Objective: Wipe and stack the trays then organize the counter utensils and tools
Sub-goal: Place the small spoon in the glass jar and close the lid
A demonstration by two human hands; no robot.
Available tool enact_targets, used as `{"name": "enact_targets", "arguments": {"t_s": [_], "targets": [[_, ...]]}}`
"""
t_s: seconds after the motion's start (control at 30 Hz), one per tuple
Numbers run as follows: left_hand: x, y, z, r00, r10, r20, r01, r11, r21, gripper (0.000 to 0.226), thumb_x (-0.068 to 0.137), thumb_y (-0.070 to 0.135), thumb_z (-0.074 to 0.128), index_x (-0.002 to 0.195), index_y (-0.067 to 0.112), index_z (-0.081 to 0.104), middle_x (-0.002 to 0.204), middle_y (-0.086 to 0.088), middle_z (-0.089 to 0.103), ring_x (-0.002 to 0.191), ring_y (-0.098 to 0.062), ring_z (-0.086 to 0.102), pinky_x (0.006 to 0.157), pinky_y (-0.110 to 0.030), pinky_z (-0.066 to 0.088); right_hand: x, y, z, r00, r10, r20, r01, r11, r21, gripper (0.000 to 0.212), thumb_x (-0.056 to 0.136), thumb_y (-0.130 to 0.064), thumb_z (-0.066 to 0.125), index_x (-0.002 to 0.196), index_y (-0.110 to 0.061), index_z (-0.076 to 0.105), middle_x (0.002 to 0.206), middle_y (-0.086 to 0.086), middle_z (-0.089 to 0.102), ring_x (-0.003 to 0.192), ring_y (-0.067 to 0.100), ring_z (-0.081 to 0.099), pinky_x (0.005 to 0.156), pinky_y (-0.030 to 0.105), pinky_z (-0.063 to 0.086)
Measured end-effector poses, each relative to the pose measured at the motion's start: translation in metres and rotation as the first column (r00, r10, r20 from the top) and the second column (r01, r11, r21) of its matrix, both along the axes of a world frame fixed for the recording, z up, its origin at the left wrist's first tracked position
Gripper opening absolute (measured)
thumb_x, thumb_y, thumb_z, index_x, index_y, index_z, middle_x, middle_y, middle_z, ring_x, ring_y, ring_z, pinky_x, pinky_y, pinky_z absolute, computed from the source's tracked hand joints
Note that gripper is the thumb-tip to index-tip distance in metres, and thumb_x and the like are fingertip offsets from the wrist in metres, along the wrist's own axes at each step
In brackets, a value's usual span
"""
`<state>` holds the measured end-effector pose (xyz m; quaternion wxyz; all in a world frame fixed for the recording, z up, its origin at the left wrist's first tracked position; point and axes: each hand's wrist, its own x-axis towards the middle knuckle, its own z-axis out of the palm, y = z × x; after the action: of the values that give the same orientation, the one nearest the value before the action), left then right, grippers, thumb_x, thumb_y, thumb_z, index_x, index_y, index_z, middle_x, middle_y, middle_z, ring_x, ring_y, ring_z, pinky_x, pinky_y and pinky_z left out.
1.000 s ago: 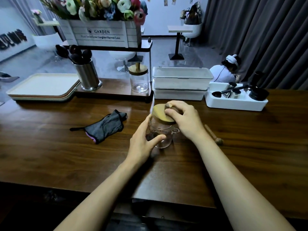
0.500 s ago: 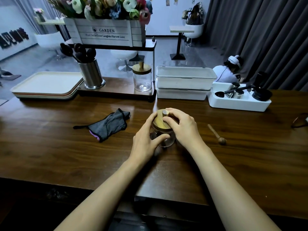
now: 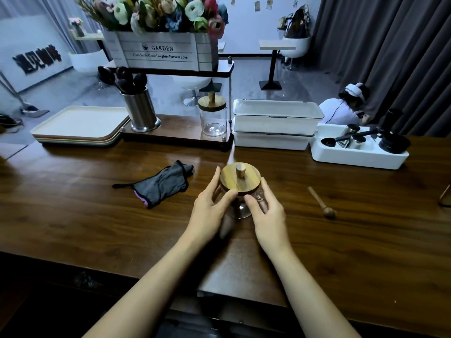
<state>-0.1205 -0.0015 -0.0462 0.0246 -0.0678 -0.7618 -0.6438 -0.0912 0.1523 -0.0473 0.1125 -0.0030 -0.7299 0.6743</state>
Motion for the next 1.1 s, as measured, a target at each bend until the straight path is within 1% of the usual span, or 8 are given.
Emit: {"name": "enact_targets", "arguments": {"t_s": [0.13,0.23,0.3,0.4,0.53,0.67,0.87,1.1], "targets": [[-0.01,-0.017,0.01,0.995,0.089,-0.038,-0.087,0.995,0.039,0.073,0.094,0.017,0.072,0.157,0.021,0.035,0.134,0.015,0.064,0.128,0.001,0.057,0.116,-0.034,0.041,-0.024,-0.025,0.003,0.999,0.028,-0.041,-0.03,0.999,-0.033,0.057,0.097,-0.014,0.065,0.15,-0.021,0.046,0.156,-0.001,0.042,0.142,0.005,0.04,0.117,0.027,0.035],[-0.035,-0.05,0.026,0.986,0.14,-0.086,-0.136,0.989,0.055,0.074,0.093,0.02,0.073,0.157,0.021,0.036,0.135,0.012,0.064,0.128,-0.001,0.057,0.114,-0.034,0.042,-0.061,-0.06,0.013,0.995,0.035,-0.09,-0.039,0.998,-0.04,0.053,0.095,-0.019,0.067,0.145,-0.025,0.052,0.151,-0.005,0.046,0.136,-0.005,0.043,0.112,0.019,0.035],[-0.06,-0.075,0.038,0.982,0.16,-0.098,-0.152,0.985,0.078,0.076,0.092,0.022,0.074,0.158,0.019,0.036,0.137,0.007,0.065,0.124,-0.001,0.059,0.108,-0.029,0.044,-0.088,-0.091,0.025,0.996,-0.011,-0.092,0.008,1.0,-0.027,0.056,0.09,-0.038,0.069,0.144,-0.027,0.054,0.149,-0.002,0.05,0.135,-0.001,0.047,0.114,0.028,0.039],[-0.103,-0.112,0.055,0.97,0.209,-0.125,-0.198,0.975,0.097,0.064,0.093,0.016,0.074,0.15,0.014,0.045,0.136,0.003,0.064,0.125,-0.001,0.059,0.108,-0.027,0.046,-0.13,-0.134,0.04,0.993,-0.044,-0.111,0.036,0.996,-0.076,0.05,0.089,-0.037,0.066,0.138,-0.027,0.06,0.13,-0.002,0.067,0.125,0.014,0.06,0.108,0.041,0.047],[-0.162,-0.151,0.065,0.966,0.221,-0.136,-0.213,0.974,0.072,0.046,0.093,0.014,0.074,0.135,0.015,0.055,0.126,0.002,0.069,0.118,-0.002,0.064,0.102,-0.023,0.05,-0.19,-0.175,0.05,0.995,-0.026,-0.1,0.018,0.996,-0.083,0.029,0.096,-0.02,0.063,0.121,-0.034,0.068,0.101,-0.008,0.072,0.107,0.015,0.067,0.095,0.029,0.051],[-0.217,-0.171,0.066,0.969,0.188,-0.158,-0.186,0.982,0.031,0.046,0.095,0.01,0.07,0.138,0.006,0.052,0.12,0.006,0.067,0.105,0.013,0.063,0.089,-0.009,0.047,-0.24,-0.195,0.05,0.998,0.028,-0.063,-0.031,0.998,-0.047,0.045,0.097,-0.017,0.061,0.14,-0.026,0.053,0.128,-0.023,0.06,0.118,-0.012,0.053,0.106,0.018,0.042],[-0.273,-0.182,0.053,0.975,0.15,-0.163,-0.158,0.987,-0.039,0.047,0.098,0.014,0.066,0.141,0.008,0.048,0.123,0.009,0.062,0.107,0.015,0.059,0.093,-0.009,0.046,-0.287,-0.202,0.043,0.997,0.079,0.021,-0.078,0.996,-0.042,0.062,0.095,0.008,0.052,0.138,-0.034,0.04,0.114,-0.037,0.053,0.103,-0.024,0.053,0.092,0.008,0.039],[-0.3,-0.195,0.043,0.973,0.161,-0.164,-0.177,0.98,-0.09,0.06,0.097,0.025,0.068,0.15,0.015,0.042,0.141,0.0,0.058,0.129,-0.007,0.053,0.109,-0.025,0.04,-0.313,-0.216,0.04,0.994,0.079,0.08,-0.075,0.996,-0.053,0.073,0.095,-0.001,0.057,0.158,-0.02,0.026,0.143,-0.018,0.039,0.132,-0.006,0.036,0.115,0.022,0.031]]}}
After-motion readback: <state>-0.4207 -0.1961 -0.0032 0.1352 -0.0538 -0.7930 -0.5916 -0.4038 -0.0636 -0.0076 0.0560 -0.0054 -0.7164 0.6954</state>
